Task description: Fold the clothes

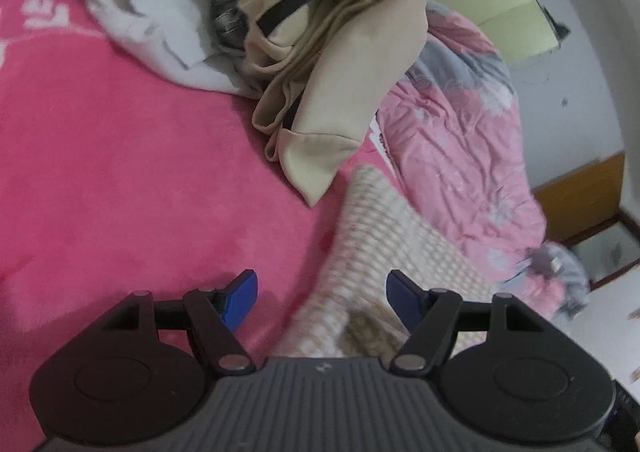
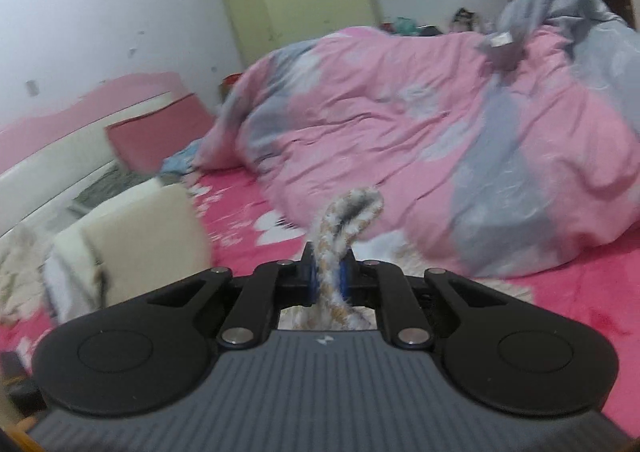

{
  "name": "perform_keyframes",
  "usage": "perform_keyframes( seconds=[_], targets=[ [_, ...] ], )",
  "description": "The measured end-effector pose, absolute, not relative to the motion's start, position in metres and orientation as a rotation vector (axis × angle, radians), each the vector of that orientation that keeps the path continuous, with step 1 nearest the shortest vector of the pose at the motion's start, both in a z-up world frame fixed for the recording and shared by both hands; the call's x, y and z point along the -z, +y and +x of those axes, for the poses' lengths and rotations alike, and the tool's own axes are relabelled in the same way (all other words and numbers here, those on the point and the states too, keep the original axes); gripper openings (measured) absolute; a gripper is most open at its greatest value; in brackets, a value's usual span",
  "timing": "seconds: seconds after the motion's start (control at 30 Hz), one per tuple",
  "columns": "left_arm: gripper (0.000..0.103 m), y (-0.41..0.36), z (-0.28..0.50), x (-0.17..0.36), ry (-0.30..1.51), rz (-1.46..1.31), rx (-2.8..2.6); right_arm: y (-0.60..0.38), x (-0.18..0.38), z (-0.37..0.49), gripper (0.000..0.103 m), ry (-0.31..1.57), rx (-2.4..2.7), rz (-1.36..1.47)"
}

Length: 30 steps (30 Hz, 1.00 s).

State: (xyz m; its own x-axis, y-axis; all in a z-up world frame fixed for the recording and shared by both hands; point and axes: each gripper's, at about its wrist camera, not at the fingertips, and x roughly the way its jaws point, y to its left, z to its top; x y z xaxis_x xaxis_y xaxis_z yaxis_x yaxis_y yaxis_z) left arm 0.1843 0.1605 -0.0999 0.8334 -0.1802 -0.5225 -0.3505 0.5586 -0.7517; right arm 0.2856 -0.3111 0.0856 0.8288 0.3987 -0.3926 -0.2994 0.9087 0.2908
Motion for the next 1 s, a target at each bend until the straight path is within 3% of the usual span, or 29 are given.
perform_keyframes(
  seconds=[0.33,0.6,0.77,0.9,1.0],
  targets=[
    [0.072,0.117,0.254,0.092,0.716,-0.598,-0.125,-0.368,0.012,0.323,0.008,0.645,-0.288,0.291],
    [0.072,0.081,0.272,0.096,0.713,-0.411,-0.1,-0.385,0.015,0.332,0.008,0.541,-0.316,0.307],
    [0.073,0.083,0.27,0.096,0.702,-0.395,-0.114,-0.396,0.083,0.351,0.009,0.727,-0.283,0.347],
    [0.073,0.082,0.27,0.096,0.696,-0.38,-0.12,-0.406,0.077,0.347,0.009,0.644,-0.343,0.401],
    [0.073,0.081,0.271,0.096,0.698,-0.381,-0.125,-0.412,0.082,0.35,0.023,0.702,-0.322,0.367]
  ],
)
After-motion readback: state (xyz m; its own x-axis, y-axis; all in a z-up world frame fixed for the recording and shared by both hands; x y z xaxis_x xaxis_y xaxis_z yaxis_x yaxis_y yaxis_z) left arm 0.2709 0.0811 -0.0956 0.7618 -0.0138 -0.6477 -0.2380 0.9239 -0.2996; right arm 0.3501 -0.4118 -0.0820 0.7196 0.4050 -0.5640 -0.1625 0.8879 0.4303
